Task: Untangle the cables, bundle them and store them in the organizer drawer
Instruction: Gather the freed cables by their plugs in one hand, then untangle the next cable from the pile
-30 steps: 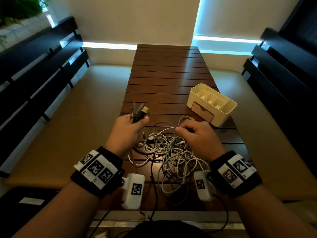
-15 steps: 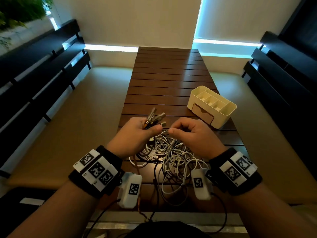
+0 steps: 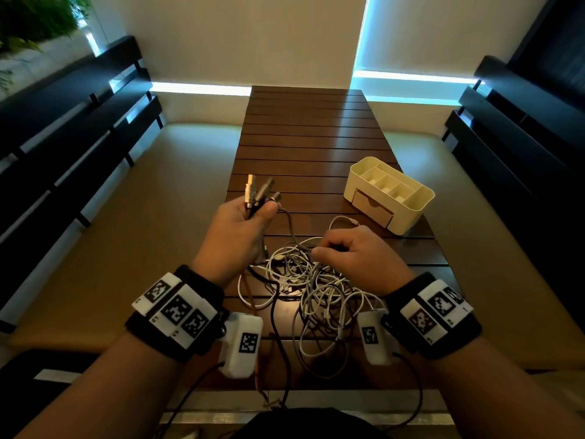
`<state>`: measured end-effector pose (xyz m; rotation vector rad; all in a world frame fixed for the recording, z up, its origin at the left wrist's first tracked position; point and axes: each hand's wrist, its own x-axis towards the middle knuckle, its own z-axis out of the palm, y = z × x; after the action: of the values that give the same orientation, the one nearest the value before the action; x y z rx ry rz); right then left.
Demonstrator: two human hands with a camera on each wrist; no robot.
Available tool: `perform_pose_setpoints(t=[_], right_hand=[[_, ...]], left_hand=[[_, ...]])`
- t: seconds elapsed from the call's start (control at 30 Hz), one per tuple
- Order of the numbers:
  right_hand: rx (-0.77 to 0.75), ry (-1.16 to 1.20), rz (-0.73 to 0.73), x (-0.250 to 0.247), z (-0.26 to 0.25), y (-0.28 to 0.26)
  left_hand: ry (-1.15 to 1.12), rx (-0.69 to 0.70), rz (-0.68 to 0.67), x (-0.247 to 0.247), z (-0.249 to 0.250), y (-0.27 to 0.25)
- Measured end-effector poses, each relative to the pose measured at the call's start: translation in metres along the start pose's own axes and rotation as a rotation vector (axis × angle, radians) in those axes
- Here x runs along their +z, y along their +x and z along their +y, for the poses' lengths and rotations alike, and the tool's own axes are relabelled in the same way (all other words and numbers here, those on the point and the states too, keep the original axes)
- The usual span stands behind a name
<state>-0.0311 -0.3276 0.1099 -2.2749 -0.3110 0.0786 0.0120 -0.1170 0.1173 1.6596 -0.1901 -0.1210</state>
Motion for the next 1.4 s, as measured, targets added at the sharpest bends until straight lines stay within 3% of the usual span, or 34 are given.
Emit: perform_pose_setpoints(t=[0.2,0.3,0.4,0.5,0.57,0.77,0.9,1.13,1.27,1.4], right_hand=[[-0.129,0.065,0.086,0.002,-0.020,0.007],[-0.010,-0.002,0.128,0.000,-0.017,0.010],[0.217,-0.181,-0.054,0.001,-0.009,0.012],[0.309,-0.284,-0.206,0.005,-0.007,0.013],[0.285,-0.245,-0.182,0.007,-0.013,0.011],[0.052,0.084,0.137,-0.003,-0.029,0.011],[0.034,0.124,0.098,-0.006,-0.023,0.008],[0.047,0.227,0.097,-0.007,-0.009,0.000],[-0.017,0.263,0.086,0.002,-0.019,0.001],[-0.026,0.322,0.163,0.000,-0.019,0.000]], left_hand=[[0.113,0.096,-0.247,0.018,0.008,-0.014],[0.027,0.126,-0.123,0.014,0.004,-0.013],[-0.069,0.127,-0.015,0.008,0.002,-0.011],[-0.085,0.127,0.030,0.006,0.000,-0.010],[-0.051,0.138,0.009,0.006,-0.002,-0.010],[0.127,0.021,-0.225,0.008,-0.007,-0.014],[0.138,0.016,-0.224,0.005,-0.002,-0.012],[-0.080,-0.058,-0.249,-0.004,-0.001,-0.010],[0.001,0.015,-0.303,0.008,0.000,-0.012],[0.016,-0.058,-0.369,0.005,0.006,-0.010]])
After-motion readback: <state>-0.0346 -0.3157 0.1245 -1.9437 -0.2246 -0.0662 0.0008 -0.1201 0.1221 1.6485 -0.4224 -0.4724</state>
